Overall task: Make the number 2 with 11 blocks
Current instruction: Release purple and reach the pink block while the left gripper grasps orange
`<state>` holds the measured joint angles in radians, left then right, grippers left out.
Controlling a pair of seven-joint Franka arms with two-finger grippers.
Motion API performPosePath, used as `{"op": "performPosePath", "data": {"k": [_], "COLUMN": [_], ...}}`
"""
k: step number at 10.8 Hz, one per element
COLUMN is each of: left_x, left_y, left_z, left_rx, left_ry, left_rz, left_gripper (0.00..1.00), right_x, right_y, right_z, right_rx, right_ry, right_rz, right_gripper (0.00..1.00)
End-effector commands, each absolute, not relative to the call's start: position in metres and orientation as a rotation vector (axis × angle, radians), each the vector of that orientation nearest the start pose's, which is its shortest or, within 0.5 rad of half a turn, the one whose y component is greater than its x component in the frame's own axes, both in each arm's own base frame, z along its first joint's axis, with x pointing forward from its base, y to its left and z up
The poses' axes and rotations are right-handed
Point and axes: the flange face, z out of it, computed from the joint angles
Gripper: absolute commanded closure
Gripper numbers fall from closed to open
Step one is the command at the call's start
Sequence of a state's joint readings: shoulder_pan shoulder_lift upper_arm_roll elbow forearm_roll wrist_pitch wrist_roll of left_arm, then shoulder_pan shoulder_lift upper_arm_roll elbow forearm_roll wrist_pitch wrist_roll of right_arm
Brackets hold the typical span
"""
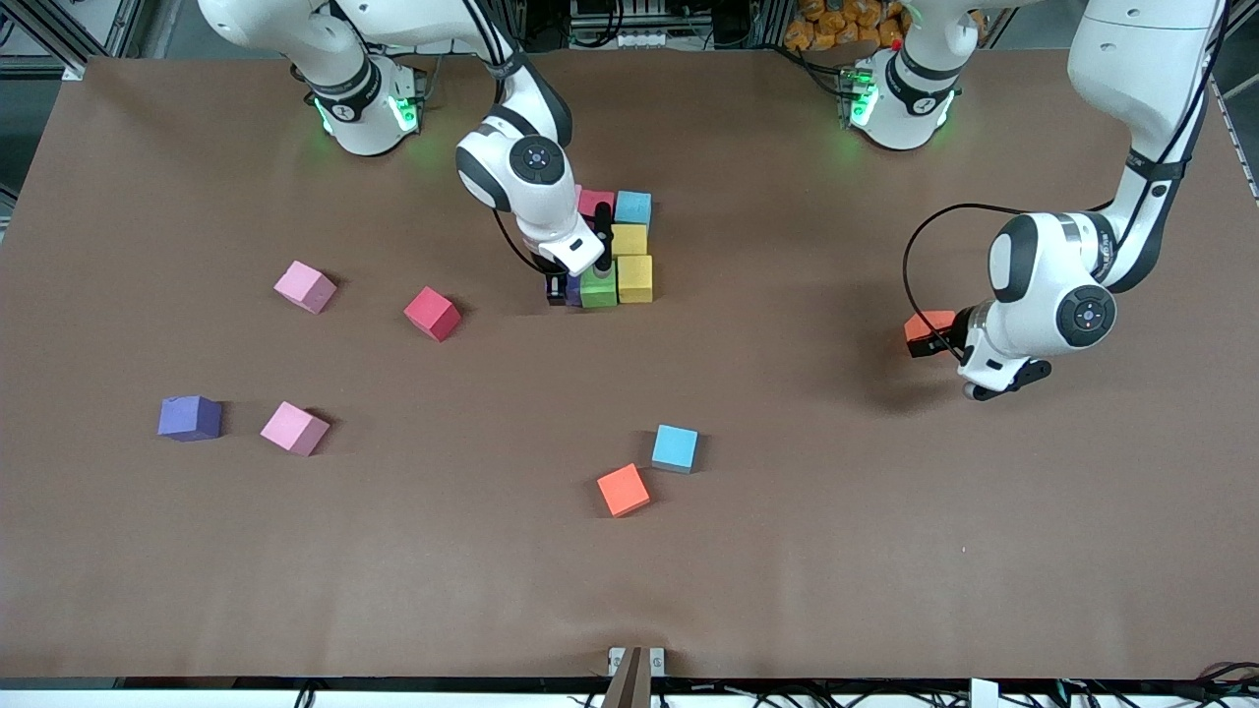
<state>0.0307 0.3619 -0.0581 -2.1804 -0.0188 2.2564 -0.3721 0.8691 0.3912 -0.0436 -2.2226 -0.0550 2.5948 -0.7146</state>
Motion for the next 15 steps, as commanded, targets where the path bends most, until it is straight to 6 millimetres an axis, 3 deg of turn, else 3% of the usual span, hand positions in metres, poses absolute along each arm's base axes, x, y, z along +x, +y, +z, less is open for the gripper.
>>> {"op": "performPosePath", "data": {"k": [1,4,8,11,13,15], "left_x": [0.523,0.522,0.517,0.503,0.504,0.507], "left_y": [-0.017,-0.020,-0.029,-0.032,-0.030,-0.015], "left_z": [0.214,0.221,0.226,0.218,0.216,0.214], "left_rx": [-3.069,-3.076,-3.083,-3.100,-3.106,-3.131], "left_ry": [-0.544,-0.535,-0.515,-0.497,-0.473,-0.388], "left_rz": [0.414,0.396,0.375,0.294,0.283,0.263], "left_gripper": [0.00,0.00,0.00,0.00,0.00,0.00], "right_x": [0.370,0.374,0.381,0.387,0.403,0.433], "right_y": [0.403,0.397,0.382,0.374,0.352,0.319], "right_z": [0.195,0.200,0.233,0.249,0.276,0.294], "right_rx": [2.186,2.199,2.231,2.249,2.314,2.469], "right_ry": [2.189,2.174,2.140,2.121,2.054,1.884], "right_rz": [-0.019,-0.038,-0.077,-0.087,-0.092,-0.050], "right_gripper": [0.00,0.00,0.00,0.00,0.00,0.00]}}
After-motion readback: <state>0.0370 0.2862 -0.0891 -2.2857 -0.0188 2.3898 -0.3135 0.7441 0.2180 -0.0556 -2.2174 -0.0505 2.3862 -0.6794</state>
